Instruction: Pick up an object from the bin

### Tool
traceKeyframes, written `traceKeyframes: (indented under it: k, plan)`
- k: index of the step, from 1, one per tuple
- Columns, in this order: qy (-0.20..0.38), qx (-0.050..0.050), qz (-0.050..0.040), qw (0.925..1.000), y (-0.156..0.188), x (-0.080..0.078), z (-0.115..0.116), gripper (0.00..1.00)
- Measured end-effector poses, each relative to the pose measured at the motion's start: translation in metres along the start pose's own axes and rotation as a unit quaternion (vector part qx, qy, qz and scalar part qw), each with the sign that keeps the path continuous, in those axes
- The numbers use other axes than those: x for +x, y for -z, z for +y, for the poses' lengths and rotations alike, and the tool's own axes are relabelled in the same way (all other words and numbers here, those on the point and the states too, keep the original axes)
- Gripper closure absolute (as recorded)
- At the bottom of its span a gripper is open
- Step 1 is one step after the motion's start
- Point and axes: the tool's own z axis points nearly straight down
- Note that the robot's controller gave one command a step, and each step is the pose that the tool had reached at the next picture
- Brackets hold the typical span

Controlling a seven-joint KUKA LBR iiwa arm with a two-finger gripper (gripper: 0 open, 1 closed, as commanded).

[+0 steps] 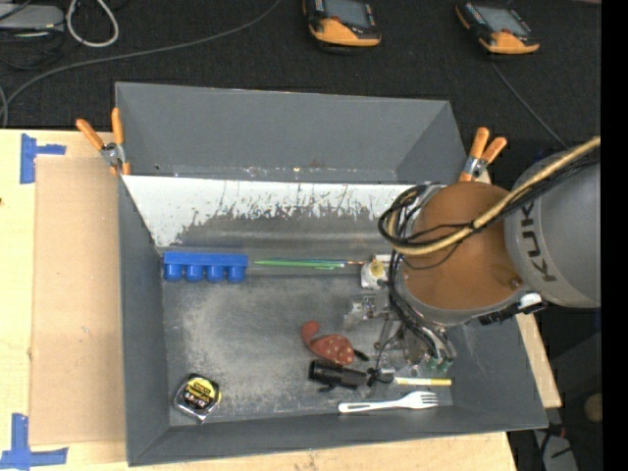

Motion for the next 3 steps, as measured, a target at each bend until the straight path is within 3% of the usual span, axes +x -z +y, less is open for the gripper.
traceKeyframes:
  k: [1, 2, 3]
  plan:
    - [0.0, 0.0, -0.0031, 1.0, 0.003, -0.002, 0.0, 0.0]
    - [-0.086, -0.001, -0.005, 0.9963, -0.047, -0.003, -0.003, 0.0]
    - [-0.114, 0.0, -0.0018, 0.9935, -0.071, -0.002, -0.003, 0.0]
